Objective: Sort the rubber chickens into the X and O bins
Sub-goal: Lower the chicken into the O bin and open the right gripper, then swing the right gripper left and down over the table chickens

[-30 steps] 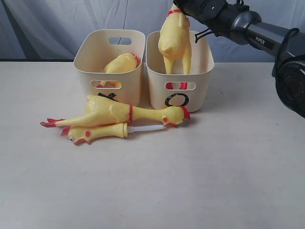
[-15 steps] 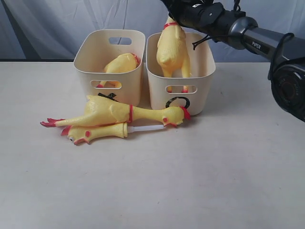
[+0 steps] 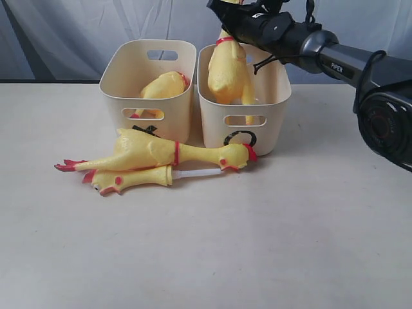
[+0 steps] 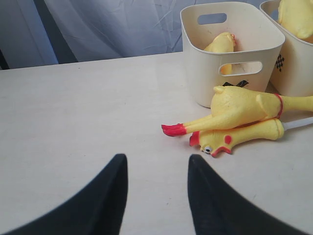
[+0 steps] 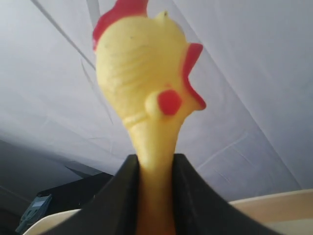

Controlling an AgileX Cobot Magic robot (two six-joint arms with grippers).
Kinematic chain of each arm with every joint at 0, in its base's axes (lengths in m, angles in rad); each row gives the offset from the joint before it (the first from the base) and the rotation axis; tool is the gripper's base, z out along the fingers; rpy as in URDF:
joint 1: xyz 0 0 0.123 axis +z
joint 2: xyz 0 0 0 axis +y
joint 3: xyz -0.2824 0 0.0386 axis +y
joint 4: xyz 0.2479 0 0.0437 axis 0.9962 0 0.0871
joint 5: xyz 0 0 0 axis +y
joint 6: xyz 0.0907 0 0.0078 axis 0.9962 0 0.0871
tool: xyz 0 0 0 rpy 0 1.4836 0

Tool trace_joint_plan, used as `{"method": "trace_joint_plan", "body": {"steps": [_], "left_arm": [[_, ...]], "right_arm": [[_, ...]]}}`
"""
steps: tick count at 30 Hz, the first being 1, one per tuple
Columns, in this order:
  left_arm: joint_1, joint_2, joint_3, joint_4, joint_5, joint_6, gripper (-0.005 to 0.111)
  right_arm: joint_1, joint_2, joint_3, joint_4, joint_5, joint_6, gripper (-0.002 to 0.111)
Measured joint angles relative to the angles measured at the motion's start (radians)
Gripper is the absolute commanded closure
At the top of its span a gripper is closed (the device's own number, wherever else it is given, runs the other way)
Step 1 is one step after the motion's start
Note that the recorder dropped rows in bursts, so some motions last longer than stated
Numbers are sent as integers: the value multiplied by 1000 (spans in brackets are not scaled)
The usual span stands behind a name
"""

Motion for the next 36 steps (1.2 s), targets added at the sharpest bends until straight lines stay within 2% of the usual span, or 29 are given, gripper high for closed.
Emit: {"method": "trace_joint_plan", "body": {"steps": [2,5,24,36], "left_arm": [[0,0,0,0,0,0,67],[0,0,0,0,0,2,67],[0,0,0,0,0,6,67],[0,0,0,0,0,7,67]], "right_arm": [[0,0,0,0,0,0,76],[2,0,0,0,-2,0,73],[7,-9,-2,0,12,0,73],[7,-119,-2,-53,183,-12,75]]}}
